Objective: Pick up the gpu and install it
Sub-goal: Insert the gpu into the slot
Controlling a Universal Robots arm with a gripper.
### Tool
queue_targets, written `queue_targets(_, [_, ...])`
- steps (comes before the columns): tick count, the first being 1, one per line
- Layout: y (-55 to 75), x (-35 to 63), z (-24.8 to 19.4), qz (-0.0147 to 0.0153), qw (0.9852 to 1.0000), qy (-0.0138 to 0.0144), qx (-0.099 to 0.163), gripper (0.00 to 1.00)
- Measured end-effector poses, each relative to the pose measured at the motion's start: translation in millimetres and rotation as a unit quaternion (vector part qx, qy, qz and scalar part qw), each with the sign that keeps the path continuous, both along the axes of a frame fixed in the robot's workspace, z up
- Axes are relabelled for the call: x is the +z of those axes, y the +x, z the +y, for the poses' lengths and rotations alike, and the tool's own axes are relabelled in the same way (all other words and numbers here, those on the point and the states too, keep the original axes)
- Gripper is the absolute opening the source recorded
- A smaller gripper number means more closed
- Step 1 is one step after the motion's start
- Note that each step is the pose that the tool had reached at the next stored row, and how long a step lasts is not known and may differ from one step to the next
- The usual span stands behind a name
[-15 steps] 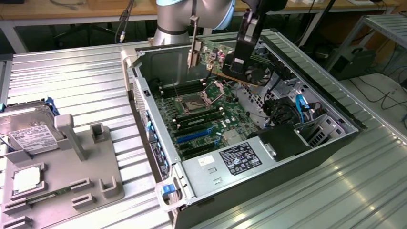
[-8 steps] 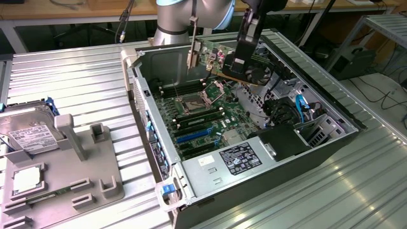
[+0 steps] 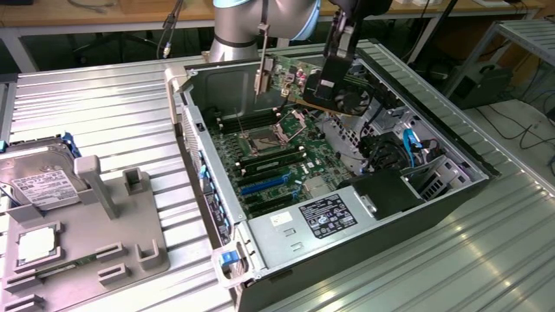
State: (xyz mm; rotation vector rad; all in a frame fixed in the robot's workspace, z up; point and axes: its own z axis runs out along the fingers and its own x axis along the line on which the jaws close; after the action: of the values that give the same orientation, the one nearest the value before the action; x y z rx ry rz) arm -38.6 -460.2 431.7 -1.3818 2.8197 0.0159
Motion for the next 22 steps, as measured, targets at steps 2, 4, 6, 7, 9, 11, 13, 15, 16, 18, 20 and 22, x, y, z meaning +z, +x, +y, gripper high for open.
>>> queue_targets(2, [0.0,0.0,0.0,0.0000,1.0000,0.0000,0.004,0.28])
queue_targets(4, [0.0,0.0,0.0,0.0000,1.0000,0.0000,0.008,0.28])
queue_targets(6, [0.0,0.0,0.0,0.0000,0.9996,0.0000,0.027,0.28])
queue_targets(7, [0.0,0.0,0.0,0.0000,0.9990,0.0000,0.044,0.28])
queue_targets(9, [0.0,0.0,0.0,0.0000,0.9985,0.0000,0.055,0.28])
queue_targets(11, [0.0,0.0,0.0,0.0000,0.9971,0.0000,0.076,0.28])
queue_targets(13, [0.0,0.0,0.0,0.0000,0.9957,0.0000,0.093,0.28])
queue_targets(15, [0.0,0.0,0.0,0.0000,0.9931,0.0000,0.117,0.28])
queue_targets(16, [0.0,0.0,-0.1,0.0000,0.9916,0.0000,0.129,0.28])
queue_targets(18, [0.0,0.0,-0.2,0.0000,0.9894,0.0000,0.145,0.28])
queue_targets(20, [0.0,0.0,-0.3,0.0000,0.9859,0.0000,0.168,0.28])
queue_targets(22, [0.0,0.0,-0.3,0.0000,0.9852,0.0000,0.171,0.28])
